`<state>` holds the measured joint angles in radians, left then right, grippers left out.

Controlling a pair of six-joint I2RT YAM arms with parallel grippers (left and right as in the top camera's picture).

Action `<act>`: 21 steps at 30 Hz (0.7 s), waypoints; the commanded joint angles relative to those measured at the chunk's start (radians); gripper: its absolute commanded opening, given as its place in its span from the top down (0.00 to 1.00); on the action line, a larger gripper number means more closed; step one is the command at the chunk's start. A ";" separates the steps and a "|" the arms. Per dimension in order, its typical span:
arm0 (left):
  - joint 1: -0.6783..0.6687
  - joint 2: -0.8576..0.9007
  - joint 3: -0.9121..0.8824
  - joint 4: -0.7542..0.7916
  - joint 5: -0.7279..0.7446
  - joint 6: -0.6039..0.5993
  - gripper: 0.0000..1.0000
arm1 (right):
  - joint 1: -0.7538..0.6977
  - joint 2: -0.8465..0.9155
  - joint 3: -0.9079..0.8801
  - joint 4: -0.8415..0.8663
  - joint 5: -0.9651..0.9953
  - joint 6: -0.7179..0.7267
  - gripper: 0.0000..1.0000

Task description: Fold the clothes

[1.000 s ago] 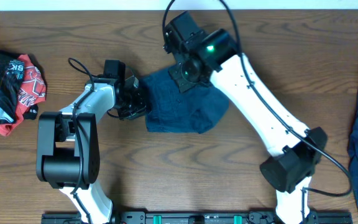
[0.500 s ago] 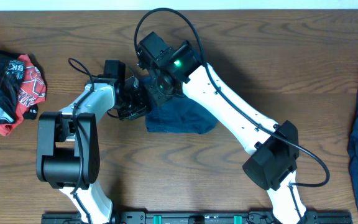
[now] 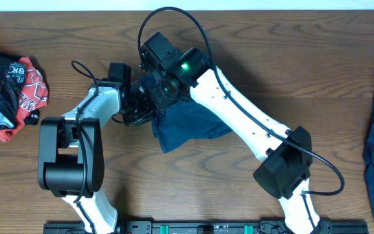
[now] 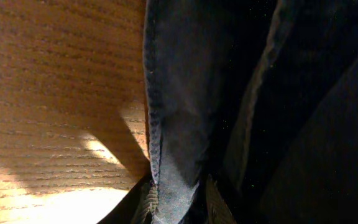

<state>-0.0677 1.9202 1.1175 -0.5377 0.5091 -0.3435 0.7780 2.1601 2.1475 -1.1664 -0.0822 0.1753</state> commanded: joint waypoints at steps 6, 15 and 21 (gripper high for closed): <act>-0.006 0.048 -0.034 -0.021 -0.084 -0.010 0.70 | -0.172 0.006 0.036 -0.103 0.208 0.074 0.55; 0.020 0.048 -0.021 0.015 -0.083 -0.064 0.57 | -0.378 0.091 -0.042 -0.184 -0.058 -0.077 0.73; 0.105 0.041 0.070 -0.042 0.001 -0.077 0.57 | -0.356 0.162 -0.061 -0.167 -0.080 -0.133 0.74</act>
<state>-0.0124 1.9274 1.1481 -0.5571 0.5240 -0.4000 0.3950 2.2925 2.0930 -1.3388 -0.1127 0.0933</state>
